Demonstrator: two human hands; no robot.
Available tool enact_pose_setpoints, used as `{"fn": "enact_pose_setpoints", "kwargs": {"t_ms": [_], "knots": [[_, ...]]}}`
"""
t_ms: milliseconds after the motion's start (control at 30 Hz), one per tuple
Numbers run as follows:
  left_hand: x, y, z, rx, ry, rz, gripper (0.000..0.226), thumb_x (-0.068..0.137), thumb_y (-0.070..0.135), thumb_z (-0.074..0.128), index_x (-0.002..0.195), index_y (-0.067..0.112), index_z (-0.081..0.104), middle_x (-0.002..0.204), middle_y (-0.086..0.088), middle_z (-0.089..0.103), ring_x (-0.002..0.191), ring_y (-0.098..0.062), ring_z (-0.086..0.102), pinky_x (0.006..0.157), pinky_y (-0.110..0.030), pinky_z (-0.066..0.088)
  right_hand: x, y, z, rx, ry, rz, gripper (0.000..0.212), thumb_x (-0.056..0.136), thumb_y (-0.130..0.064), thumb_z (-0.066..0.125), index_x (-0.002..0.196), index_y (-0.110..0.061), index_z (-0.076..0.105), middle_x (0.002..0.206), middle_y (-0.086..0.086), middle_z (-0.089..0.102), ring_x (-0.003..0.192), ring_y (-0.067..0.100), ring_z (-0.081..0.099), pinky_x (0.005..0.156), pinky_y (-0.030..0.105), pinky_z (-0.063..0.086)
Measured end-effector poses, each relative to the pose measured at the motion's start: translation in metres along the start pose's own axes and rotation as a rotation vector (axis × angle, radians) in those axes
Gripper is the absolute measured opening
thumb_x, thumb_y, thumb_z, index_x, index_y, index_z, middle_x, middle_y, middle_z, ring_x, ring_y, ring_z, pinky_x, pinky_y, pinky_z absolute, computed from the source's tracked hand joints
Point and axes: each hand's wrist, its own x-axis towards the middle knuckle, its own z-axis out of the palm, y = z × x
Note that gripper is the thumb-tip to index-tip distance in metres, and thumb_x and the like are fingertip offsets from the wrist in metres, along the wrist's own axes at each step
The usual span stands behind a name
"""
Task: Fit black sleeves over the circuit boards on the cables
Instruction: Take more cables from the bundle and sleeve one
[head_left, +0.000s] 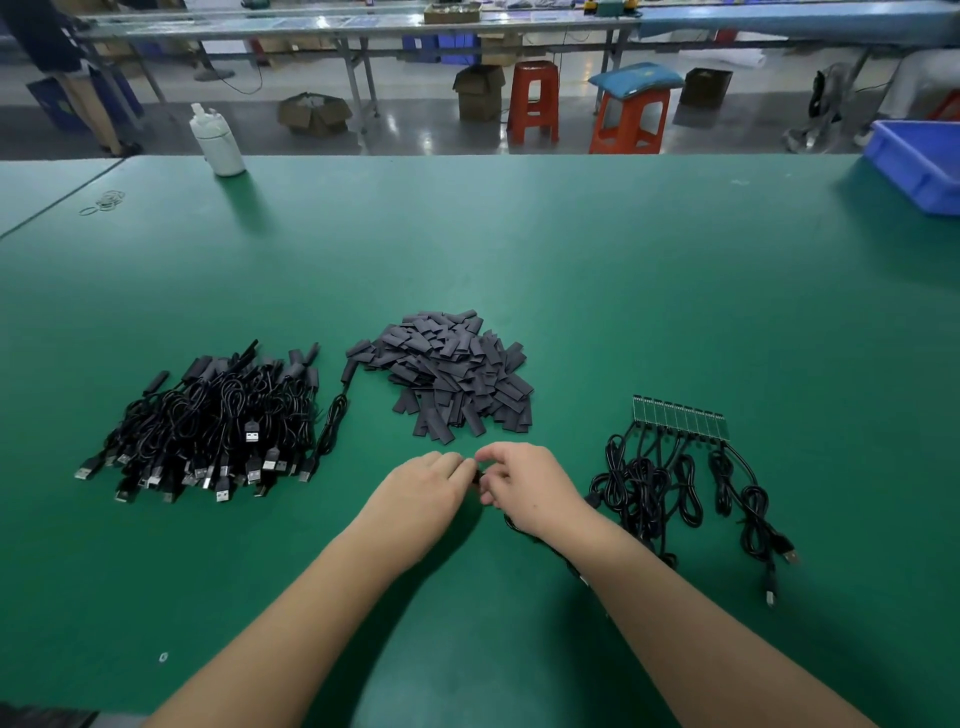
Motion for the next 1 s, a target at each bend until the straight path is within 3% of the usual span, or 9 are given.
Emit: {"fn": "enact_pose_setpoints", "kwargs": {"t_ms": [167, 233, 333, 467, 600, 667, 833, 900, 1000], "knots": [[0.001, 0.0, 0.003, 0.05, 0.068, 0.017, 0.063, 0.044, 0.011, 0.088, 0.104, 0.009, 0.072, 0.081, 0.001, 0.066, 0.061, -0.014, 0.06, 0.055, -0.023, 0.052, 0.002, -0.003, 0.003, 0.116, 0.013, 0.044, 0.039, 0.096, -0.006, 0.047, 0.13, -0.017, 0.061, 0.084, 0.001, 0.076, 0.081, 0.015, 0.072, 0.084, 0.039, 0.059], [-0.001, -0.001, 0.007, -0.044, 0.112, -0.027, 0.073, 0.05, 0.001, 0.083, 0.121, 0.004, 0.065, 0.108, -0.009, 0.068, 0.076, -0.02, 0.065, 0.065, -0.027, 0.056, 0.001, -0.004, 0.001, 0.183, -0.002, 0.073, 0.037, 0.097, -0.004, 0.049, 0.129, -0.017, 0.062, 0.085, 0.003, 0.076, 0.081, 0.017, 0.073, 0.084, 0.036, 0.06], [0.003, 0.004, 0.007, -0.52, 0.181, -0.337, 0.075, 0.085, 0.0, 0.063, 0.151, 0.017, 0.032, 0.15, -0.003, 0.04, 0.114, -0.015, 0.056, 0.089, -0.029, 0.049, -0.001, -0.008, -0.001, 0.46, 0.008, 0.135, 0.033, 0.097, 0.001, 0.052, 0.127, -0.006, 0.061, 0.09, 0.009, 0.074, 0.077, 0.016, 0.072, 0.078, 0.028, 0.061], [0.009, 0.018, 0.006, -1.287, 0.121, -0.817, 0.067, 0.093, 0.028, 0.066, 0.15, 0.023, 0.032, 0.121, 0.005, 0.063, 0.103, -0.011, 0.065, 0.099, -0.039, 0.05, 0.005, -0.019, -0.007, 1.087, 0.128, 0.23, 0.023, 0.097, 0.006, 0.053, 0.119, -0.002, 0.057, 0.103, 0.018, 0.07, 0.087, 0.022, 0.074, 0.074, 0.027, 0.061], [0.006, 0.031, 0.002, -1.417, -0.034, -0.813, 0.017, 0.092, 0.021, 0.066, 0.108, 0.021, 0.06, 0.082, -0.013, 0.071, 0.064, -0.017, 0.067, 0.062, -0.044, 0.054, 0.015, -0.028, -0.008, 1.478, 0.176, 0.171, 0.018, 0.097, 0.009, 0.051, 0.111, -0.002, 0.055, 0.1, 0.021, 0.07, 0.092, 0.028, 0.074, 0.081, 0.034, 0.061], [0.009, 0.026, -0.001, -1.433, 0.024, -0.836, 0.011, 0.093, 0.015, 0.065, 0.103, 0.014, 0.059, 0.074, -0.015, 0.069, 0.053, -0.018, 0.065, 0.055, -0.042, 0.049, 0.018, -0.029, -0.006, 1.332, 0.186, 0.115, 0.02, 0.096, 0.002, 0.059, 0.114, -0.005, 0.058, 0.103, 0.014, 0.072, 0.098, 0.024, 0.073, 0.086, 0.029, 0.059], [0.01, -0.047, -0.011, -0.873, 0.256, -0.977, 0.02, 0.09, 0.026, 0.069, 0.108, 0.02, 0.06, 0.09, -0.003, 0.071, 0.057, -0.006, 0.068, 0.066, -0.033, 0.059, 0.016, 0.001, 0.002, 0.0, 0.311, -0.011, 0.038, 0.098, -0.027, 0.057, 0.136, -0.021, 0.053, 0.134, -0.005, 0.059, 0.124, 0.015, 0.054, 0.107, 0.035, 0.045], [0.009, -0.083, -0.011, -0.696, 0.232, -1.036, 0.044, 0.091, 0.027, 0.068, 0.131, 0.016, 0.051, 0.106, -0.012, 0.069, 0.073, -0.019, 0.072, 0.077, -0.038, 0.059, 0.014, 0.017, 0.007, -0.248, 0.274, -0.02, 0.05, 0.101, -0.032, 0.051, 0.148, -0.017, 0.04, 0.149, 0.0, 0.045, 0.14, 0.018, 0.037, 0.116, 0.036, 0.032], [0.011, -0.119, -0.007, -0.406, 0.038, -1.088, 0.057, 0.091, 0.031, 0.067, 0.135, 0.006, 0.039, 0.115, -0.022, 0.064, 0.1, -0.038, 0.063, 0.078, -0.038, 0.049, 0.009, 0.034, 0.018, -0.45, 0.221, -0.032, 0.056, 0.105, -0.036, 0.039, 0.154, -0.01, 0.027, 0.162, 0.009, 0.023, 0.151, 0.022, 0.014, 0.124, 0.034, 0.011]]}}
